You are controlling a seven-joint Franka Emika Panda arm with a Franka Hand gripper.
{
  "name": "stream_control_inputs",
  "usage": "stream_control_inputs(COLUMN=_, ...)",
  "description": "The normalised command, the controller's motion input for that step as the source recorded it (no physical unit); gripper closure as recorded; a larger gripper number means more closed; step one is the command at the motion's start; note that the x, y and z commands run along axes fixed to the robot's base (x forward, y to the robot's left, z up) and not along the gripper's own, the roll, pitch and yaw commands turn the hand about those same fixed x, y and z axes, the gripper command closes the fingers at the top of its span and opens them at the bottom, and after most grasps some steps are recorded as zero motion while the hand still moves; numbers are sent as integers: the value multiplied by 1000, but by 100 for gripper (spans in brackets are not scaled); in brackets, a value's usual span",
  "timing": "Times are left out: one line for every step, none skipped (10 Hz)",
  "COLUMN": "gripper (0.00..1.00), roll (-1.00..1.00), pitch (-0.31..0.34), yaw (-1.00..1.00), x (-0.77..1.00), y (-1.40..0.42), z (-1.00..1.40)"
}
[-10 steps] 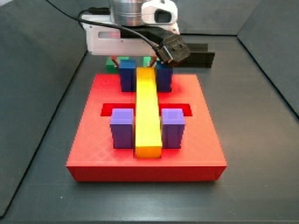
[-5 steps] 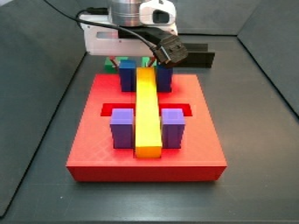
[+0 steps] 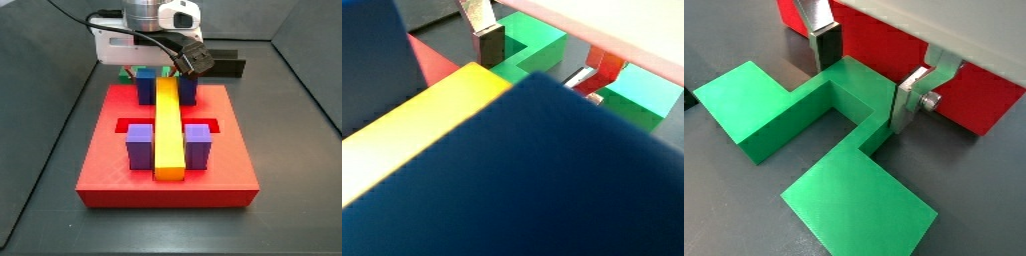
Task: Pick up the green object. Move up. Place the green object on the fixture. Regrasp the green object. Move to above the board. Insert the green object.
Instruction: Pick up the green object, then move up.
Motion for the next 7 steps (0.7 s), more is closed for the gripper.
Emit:
stream_control_inputs(gripper=100, roll=0, pitch=0, yaw=0, x=0, y=0, z=0)
stream_control_inputs(gripper=100, roll=0, pitch=0, yaw=0, x=0, y=0, z=0)
stream_control_inputs(gripper=100, roll=0, pitch=0, yaw=0, x=0, y=0, z=0)
stream_control_inputs(gripper=100, roll=0, pitch=0, yaw=0, x=0, y=0, z=833)
stream_control_inputs(gripper=100, roll=0, pitch=-10, yaw=-38, x=36, y=-41, z=816)
stream_control_inputs(gripper=100, roll=0, pitch=20, yaw=-42, x=2, y=-39, z=621)
stream_control_inputs(gripper=100, roll=-14, pitch=-3, yaw=-21, x=20, y=-5, z=218)
